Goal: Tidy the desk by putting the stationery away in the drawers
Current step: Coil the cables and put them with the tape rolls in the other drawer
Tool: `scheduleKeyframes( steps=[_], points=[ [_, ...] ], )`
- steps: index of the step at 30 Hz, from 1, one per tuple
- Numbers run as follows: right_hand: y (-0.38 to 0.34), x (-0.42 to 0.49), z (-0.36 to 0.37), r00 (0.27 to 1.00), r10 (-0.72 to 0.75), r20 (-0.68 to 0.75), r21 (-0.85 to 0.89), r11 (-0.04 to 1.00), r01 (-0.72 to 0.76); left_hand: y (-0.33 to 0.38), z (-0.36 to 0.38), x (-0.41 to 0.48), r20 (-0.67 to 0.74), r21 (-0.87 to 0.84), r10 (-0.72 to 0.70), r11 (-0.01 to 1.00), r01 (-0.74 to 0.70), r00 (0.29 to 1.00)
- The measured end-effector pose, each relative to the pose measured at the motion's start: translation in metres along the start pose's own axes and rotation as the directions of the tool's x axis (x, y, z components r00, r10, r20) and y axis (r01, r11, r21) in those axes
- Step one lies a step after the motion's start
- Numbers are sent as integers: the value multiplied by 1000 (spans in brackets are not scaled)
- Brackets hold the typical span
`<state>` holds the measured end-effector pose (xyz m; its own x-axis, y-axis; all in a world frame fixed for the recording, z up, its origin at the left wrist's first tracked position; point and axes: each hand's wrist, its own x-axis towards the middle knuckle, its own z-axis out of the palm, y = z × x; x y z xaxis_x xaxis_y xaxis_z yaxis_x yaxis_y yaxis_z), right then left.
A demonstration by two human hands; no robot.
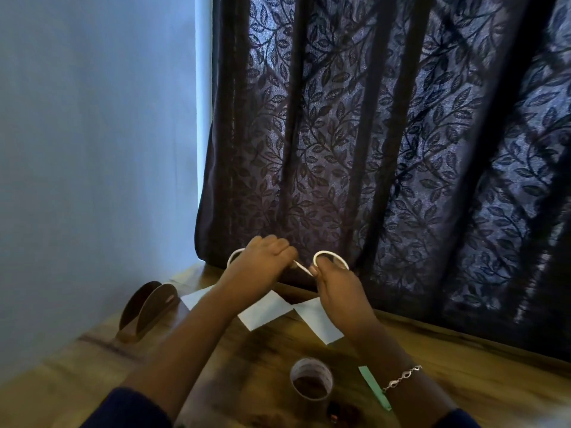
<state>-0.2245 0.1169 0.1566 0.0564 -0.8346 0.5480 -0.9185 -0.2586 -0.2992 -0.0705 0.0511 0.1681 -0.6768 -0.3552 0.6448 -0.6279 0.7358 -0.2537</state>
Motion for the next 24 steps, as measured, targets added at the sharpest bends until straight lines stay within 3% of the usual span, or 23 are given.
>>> scheduleKeyframes(
  steps=[2,3,4,6,8,10,12,14,17,19,21,24],
  points=[
    [2,1,2,989,38,144,308,948,-81,-6,-4,5,-42,45,57,997,-55,998],
    [3,1,-1,972,65,228,484,858,-171,-10,-4,7,-74,47,75,996,-72,994],
    [2,0,-3,945,75,319,647,711,-275,-12,-3,10,-113,45,80,996,-75,990],
    [1,-2,-8,886,-34,462,864,240,-442,-13,-2,16,-205,-20,82,996,-88,975],
    [-1,-3,-11,863,-265,430,854,-191,-485,-8,-4,17,-219,-173,20,983,-59,975],
    [-7,-2,-9,870,-426,246,760,-473,-447,1,-7,17,-146,-360,-107,932,48,983],
    [-20,2,-5,954,-277,116,787,-560,-258,13,-9,17,-29,-478,-249,854,205,968],
    [-29,5,-7,989,-130,65,743,-656,-135,17,-5,18,24,-480,-331,824,301,943],
    [-24,15,-18,993,116,-25,774,-627,93,11,6,13,-99,-230,-241,950,214,966],
    [-10,25,-23,972,216,-97,825,-528,200,5,14,8,-160,-104,-158,984,142,974],
    [1,33,-26,949,271,-164,938,-255,235,6,17,7,-167,-16,-75,997,73,983],
    [11,35,-22,961,140,-239,899,406,164,9,14,16,-219,51,32,998,-21,975]
  ],
)
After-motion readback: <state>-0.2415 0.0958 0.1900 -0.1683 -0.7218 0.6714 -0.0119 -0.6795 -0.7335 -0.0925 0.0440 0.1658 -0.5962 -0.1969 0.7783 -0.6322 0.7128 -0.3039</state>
